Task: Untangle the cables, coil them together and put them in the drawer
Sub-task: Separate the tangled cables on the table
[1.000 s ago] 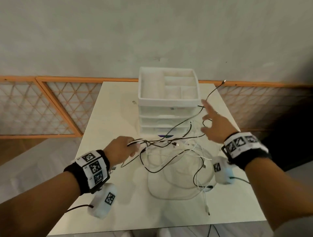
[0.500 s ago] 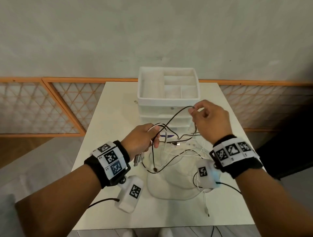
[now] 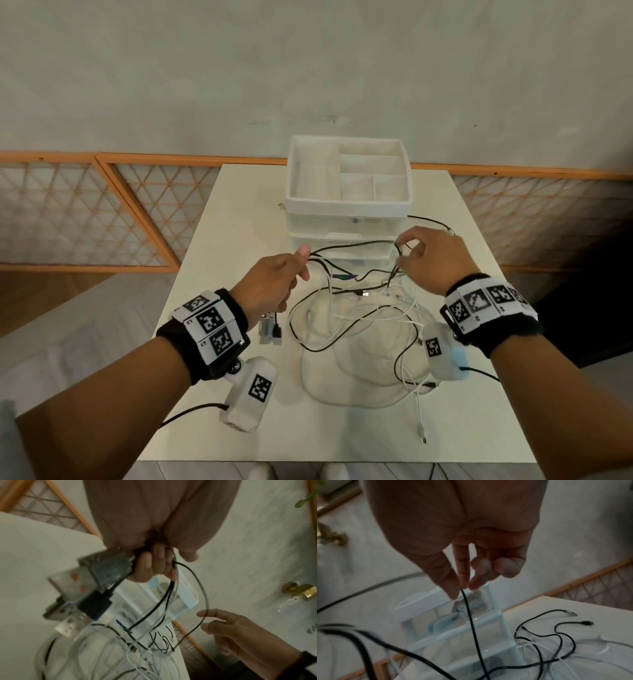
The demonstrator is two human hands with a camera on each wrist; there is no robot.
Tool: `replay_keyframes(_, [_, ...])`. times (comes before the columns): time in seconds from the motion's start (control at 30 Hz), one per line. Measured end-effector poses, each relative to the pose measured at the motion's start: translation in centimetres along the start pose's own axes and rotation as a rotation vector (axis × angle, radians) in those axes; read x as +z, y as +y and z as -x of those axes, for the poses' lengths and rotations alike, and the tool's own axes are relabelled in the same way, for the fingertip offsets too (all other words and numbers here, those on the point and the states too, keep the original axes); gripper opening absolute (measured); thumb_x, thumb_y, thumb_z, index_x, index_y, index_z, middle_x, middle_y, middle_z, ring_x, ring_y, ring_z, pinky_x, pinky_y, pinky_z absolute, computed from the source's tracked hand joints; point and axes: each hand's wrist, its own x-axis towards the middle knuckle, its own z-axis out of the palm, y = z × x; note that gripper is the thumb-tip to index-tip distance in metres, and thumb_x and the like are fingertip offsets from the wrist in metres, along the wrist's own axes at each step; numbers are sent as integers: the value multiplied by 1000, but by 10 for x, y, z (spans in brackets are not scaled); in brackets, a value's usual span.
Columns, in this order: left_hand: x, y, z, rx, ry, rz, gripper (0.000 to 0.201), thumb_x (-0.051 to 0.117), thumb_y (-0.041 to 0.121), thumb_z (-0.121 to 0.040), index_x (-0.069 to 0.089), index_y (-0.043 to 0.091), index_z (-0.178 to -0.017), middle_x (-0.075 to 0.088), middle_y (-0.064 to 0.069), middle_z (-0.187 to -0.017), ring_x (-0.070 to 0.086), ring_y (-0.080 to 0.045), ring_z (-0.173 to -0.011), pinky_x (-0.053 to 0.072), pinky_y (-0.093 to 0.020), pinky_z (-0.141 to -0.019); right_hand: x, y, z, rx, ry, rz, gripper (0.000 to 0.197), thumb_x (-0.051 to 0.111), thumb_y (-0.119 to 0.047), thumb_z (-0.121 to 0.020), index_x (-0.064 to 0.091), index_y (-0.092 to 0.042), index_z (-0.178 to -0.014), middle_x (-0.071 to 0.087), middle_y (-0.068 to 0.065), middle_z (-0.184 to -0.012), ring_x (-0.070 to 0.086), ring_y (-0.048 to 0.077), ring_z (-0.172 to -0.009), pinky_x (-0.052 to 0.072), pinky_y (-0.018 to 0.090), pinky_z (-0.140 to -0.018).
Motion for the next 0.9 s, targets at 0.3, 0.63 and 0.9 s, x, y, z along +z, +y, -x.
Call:
replay_keyframes(0.3, [4, 47, 21, 411, -64, -386, 44, 49, 40, -100, 73, 10, -79, 39, 11, -44, 32, -6, -39, 33, -15, -41, 43, -52, 32, -230, -277, -52, 19, 69, -46, -85, 67, -27, -87, 57, -9, -62, 58, 10, -66, 40, 26, -61])
replay_keyframes(0.63, [-27, -15, 5, 225, -68, -782, 25, 56, 31, -98, 73, 13, -95, 66, -11, -76, 51, -8, -61, 34, -17, -56, 15, 20, -15, 2, 274, -103, 18, 77, -25, -81, 62, -24, -92, 70, 1, -88, 65, 26, -82, 53, 34, -77])
replay_keyframes(0.9, [-18, -63, -11, -31, 128, -744, 27, 41, 25, -102, 59, 13, -86, 58, -3, -83, 52, -26, -79, 35, -30, -64, 76, 37, 54, 113, -198, 15, 42, 65, -42, -87, 52, -40, -127, 68, -11, -106, 64, 19, -104, 51, 36, -93])
